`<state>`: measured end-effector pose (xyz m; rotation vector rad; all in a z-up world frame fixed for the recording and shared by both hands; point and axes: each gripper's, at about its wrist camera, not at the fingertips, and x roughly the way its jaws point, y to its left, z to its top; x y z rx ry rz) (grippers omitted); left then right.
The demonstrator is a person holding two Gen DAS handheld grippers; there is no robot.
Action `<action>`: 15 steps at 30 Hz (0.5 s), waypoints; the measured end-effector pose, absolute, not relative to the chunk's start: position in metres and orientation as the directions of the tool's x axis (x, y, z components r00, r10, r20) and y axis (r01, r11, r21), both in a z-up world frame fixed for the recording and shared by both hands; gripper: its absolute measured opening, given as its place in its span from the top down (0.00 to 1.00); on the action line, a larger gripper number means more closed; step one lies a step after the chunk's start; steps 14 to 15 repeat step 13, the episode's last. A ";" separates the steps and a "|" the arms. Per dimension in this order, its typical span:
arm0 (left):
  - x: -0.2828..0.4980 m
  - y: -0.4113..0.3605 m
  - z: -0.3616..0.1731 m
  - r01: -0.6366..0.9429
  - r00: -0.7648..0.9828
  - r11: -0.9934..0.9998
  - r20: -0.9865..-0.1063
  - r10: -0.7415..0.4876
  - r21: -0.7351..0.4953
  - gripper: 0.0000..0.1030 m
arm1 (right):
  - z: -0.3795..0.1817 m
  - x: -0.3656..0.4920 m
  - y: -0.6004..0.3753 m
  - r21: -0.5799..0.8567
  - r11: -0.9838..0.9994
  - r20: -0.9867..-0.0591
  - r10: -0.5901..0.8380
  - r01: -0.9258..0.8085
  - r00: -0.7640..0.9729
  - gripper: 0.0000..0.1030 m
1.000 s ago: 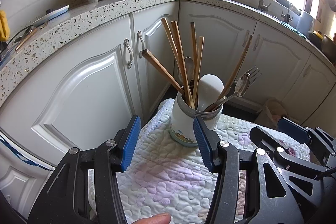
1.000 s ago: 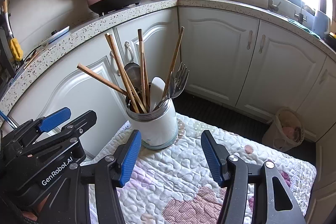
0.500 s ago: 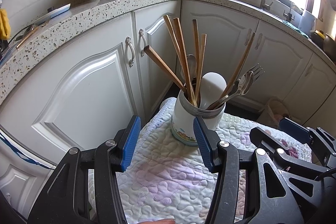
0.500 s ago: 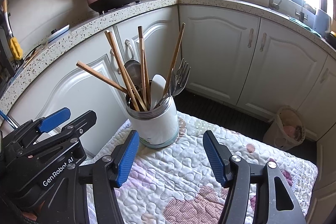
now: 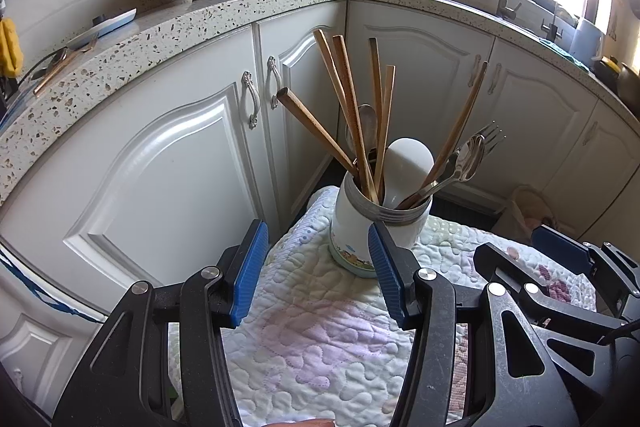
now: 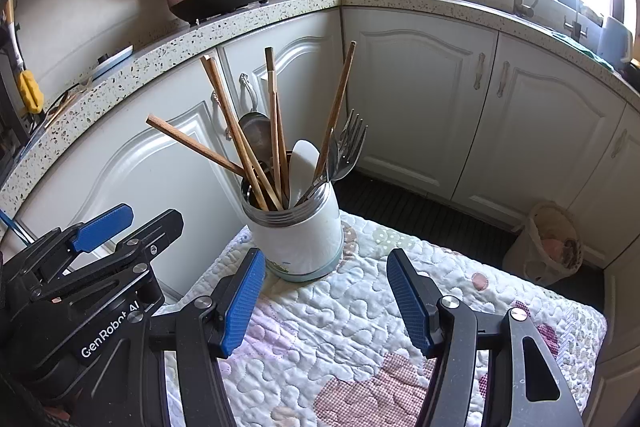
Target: Organize utensils
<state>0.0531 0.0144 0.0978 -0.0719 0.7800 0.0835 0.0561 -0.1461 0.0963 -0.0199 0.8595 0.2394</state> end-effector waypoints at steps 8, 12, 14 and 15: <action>0.052 0.014 0.097 -0.105 0.711 0.994 -0.700 0.059 -0.023 0.49 | 0.095 0.056 -0.147 0.082 0.973 -0.755 0.202 -0.215 0.624 0.41; 0.052 0.013 0.096 -0.102 0.714 0.995 -0.698 0.057 -0.023 0.50 | 0.095 0.055 -0.151 0.086 0.973 -0.756 0.203 -0.212 0.623 0.41; 0.051 0.013 0.096 -0.102 0.714 0.995 -0.698 0.058 -0.022 0.50 | 0.096 0.053 -0.153 0.086 0.974 -0.753 0.202 -0.211 0.627 0.41; 0.051 0.013 0.096 -0.102 0.714 0.995 -0.698 0.058 -0.022 0.50 | 0.096 0.053 -0.153 0.086 0.974 -0.753 0.202 -0.211 0.627 0.41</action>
